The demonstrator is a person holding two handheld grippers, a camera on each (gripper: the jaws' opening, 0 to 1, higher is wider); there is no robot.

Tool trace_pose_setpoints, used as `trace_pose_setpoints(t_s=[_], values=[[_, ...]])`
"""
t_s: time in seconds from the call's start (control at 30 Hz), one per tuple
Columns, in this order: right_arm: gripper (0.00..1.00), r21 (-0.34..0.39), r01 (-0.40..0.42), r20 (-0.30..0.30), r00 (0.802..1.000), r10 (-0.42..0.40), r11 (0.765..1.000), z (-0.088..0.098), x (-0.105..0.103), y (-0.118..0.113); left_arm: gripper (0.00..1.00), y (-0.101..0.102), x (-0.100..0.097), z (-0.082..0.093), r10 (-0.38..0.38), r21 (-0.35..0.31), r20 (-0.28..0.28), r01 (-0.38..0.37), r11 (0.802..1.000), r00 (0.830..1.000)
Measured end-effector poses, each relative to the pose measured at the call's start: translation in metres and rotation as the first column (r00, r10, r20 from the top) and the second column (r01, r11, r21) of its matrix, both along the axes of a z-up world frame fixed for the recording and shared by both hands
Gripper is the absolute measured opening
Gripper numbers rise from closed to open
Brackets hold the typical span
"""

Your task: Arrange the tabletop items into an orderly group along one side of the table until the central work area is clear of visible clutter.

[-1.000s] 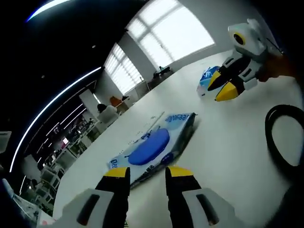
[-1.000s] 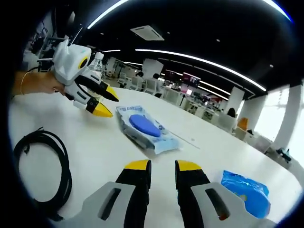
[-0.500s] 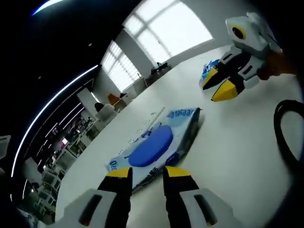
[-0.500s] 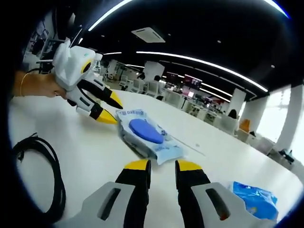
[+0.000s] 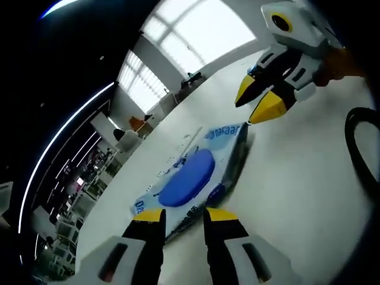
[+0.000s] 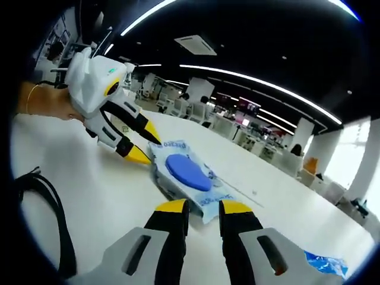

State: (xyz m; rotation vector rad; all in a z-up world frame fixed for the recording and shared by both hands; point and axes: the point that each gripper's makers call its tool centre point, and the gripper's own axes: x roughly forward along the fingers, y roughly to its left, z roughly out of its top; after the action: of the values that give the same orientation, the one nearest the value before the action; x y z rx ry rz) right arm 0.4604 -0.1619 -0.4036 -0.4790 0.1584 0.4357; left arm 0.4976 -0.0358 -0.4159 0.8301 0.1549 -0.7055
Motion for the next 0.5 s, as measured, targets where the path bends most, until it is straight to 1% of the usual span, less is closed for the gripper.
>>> trace_pose_setpoints(t_s=[0.07,0.23,0.3,0.43,0.5], values=[[0.19,-0.005,0.006,-0.007,1.000,-0.006,1.000,-0.003,0.001,-0.001,0.24,-0.003,-0.001,0.001,-0.011,0.010,0.011,0.011,1.000,1.000],[0.19,-0.025,0.017,-0.014,1.000,-0.017,1.000,-0.009,0.007,-0.004,0.24,-0.005,0.005,-0.005,-0.025,0.048,0.004,0.025,0.999,1.000],[0.19,-0.056,0.041,-0.009,0.999,-0.042,0.998,-0.011,0.011,-0.009,0.24,-0.007,0.006,-0.006,-0.025,0.053,-0.001,0.025,0.998,1.000],[0.19,-0.086,0.014,0.007,1.000,-0.013,0.996,-0.012,0.012,-0.005,0.23,-0.007,0.008,-0.007,-0.027,0.069,-0.007,0.028,0.997,1.000],[0.19,-0.120,-0.006,0.017,1.000,0.008,0.993,-0.014,0.012,-0.001,0.23,-0.004,0.012,-0.007,-0.024,0.082,-0.003,0.024,0.996,1.000]])
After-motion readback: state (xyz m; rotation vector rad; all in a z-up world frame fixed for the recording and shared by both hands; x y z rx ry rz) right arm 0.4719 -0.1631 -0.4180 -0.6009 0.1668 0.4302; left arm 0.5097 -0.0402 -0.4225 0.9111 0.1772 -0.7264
